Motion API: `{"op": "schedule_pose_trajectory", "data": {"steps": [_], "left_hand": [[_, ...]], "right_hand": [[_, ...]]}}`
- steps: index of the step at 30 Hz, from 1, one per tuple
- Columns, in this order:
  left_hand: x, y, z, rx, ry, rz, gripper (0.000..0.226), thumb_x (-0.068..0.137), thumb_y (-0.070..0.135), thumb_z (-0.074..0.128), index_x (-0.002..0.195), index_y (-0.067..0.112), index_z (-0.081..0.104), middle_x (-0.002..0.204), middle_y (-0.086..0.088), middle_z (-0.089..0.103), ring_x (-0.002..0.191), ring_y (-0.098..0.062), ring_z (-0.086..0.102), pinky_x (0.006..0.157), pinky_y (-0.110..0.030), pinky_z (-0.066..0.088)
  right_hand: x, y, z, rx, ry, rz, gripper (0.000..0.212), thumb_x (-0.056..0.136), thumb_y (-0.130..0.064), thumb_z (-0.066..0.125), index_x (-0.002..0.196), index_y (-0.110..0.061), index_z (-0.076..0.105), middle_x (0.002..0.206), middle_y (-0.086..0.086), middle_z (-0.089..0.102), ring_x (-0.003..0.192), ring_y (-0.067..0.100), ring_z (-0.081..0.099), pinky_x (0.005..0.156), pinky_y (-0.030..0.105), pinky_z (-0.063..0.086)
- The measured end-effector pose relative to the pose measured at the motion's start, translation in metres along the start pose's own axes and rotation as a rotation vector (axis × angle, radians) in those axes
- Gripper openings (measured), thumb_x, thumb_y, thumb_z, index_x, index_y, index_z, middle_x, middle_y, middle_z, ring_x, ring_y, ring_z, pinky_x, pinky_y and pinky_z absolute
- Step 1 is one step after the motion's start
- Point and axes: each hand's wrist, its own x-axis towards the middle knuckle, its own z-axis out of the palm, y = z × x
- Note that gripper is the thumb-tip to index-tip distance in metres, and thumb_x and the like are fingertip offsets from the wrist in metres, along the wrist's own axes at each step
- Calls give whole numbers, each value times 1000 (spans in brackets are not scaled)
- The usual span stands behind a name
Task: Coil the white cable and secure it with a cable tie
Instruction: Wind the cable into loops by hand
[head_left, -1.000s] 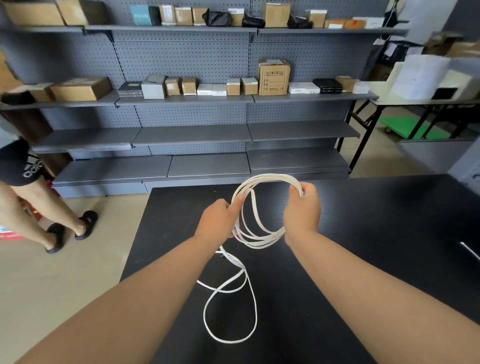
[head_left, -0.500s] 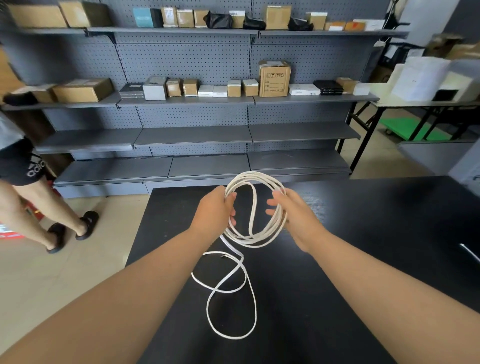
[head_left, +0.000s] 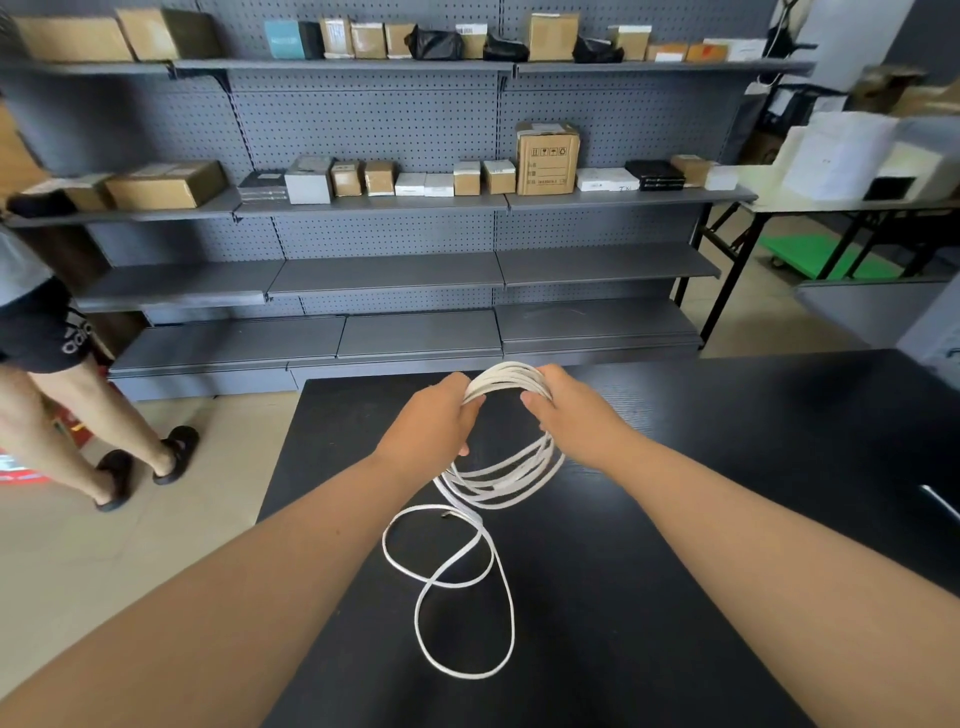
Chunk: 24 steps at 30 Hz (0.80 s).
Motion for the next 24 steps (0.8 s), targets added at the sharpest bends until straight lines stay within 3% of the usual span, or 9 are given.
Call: {"op": "schedule_pose_trajectory", "data": {"steps": [3, 7, 11, 12, 14, 16, 17, 21, 24], "left_hand": [[-1, -4, 2, -90, -29, 10, 26, 99, 31, 38, 74, 21, 39, 73, -11, 61, 46, -10, 49, 51, -27, 36], [-1, -5, 3, -47, -9, 40, 26, 99, 29, 38, 77, 17, 43, 62, 0, 46, 54, -22, 52, 56, -32, 42], [0, -3, -2, 63, -37, 117, 25, 99, 27, 39, 91, 7, 51, 69, -5, 50, 66, -26, 47, 62, -35, 37], [0, -3, -3, 87, -54, 134, 25, 99, 27, 39, 93, 6, 52, 72, -7, 53, 68, -27, 48, 63, -35, 37], [1, -3, -4, 104, -64, 150, 25, 98, 28, 41, 91, 7, 52, 71, -6, 54, 65, -25, 48, 60, -33, 37], [0, -3, -4, 29, -49, 133, 25, 97, 29, 43, 83, 11, 51, 68, -4, 52, 60, -21, 46, 57, -30, 36], [0, -4, -2, -37, -41, 109, 26, 97, 30, 44, 82, 11, 52, 70, -6, 55, 58, -19, 47, 56, -28, 38], [-5, -9, 11, -249, 5, 5, 16, 96, 29, 46, 87, 19, 55, 75, 0, 60, 57, -12, 53, 46, -9, 37], [-7, -14, 16, -367, 54, -57, 11, 96, 27, 47, 90, 22, 55, 73, 4, 56, 55, -11, 52, 44, -9, 36]], "right_hand": [[-4, -1, -1, -72, 43, -31, 24, 99, -29, 35, 109, -12, 48, 88, 5, 56, 79, 25, 55, 69, 35, 43], [-6, -2, -1, -117, 77, -68, 24, 99, -27, 35, 110, -11, 49, 95, 5, 59, 86, 26, 57, 71, 34, 44], [-8, -3, -1, -75, -1, -147, 40, 97, -25, 42, 136, -18, 36, 131, 4, 49, 118, 23, 50, 92, 30, 37], [-9, -4, -1, -106, -33, -167, 42, 97, -25, 42, 138, -18, 34, 134, 4, 48, 118, 23, 49, 93, 30, 37], [-9, -4, 0, -171, -54, -185, 34, 99, -26, 39, 131, -17, 40, 111, 4, 57, 96, 23, 55, 80, 31, 42], [-9, -5, 1, -183, -16, -170, 25, 100, -29, 35, 116, -15, 46, 79, -1, 53, 71, 19, 50, 62, 32, 41], [-10, -5, 2, -183, 10, -162, 25, 100, -30, 34, 112, -13, 47, 73, -2, 49, 66, 17, 47, 57, 32, 38], [-9, -7, 8, -138, 91, -123, 26, 100, -29, 35, 106, -9, 50, 76, 4, 52, 69, 25, 51, 62, 34, 40], [-7, -4, 11, 3, 131, -15, 22, 99, -28, 35, 103, -11, 49, 70, 1, 48, 65, 30, 59, 58, 35, 47]]}}
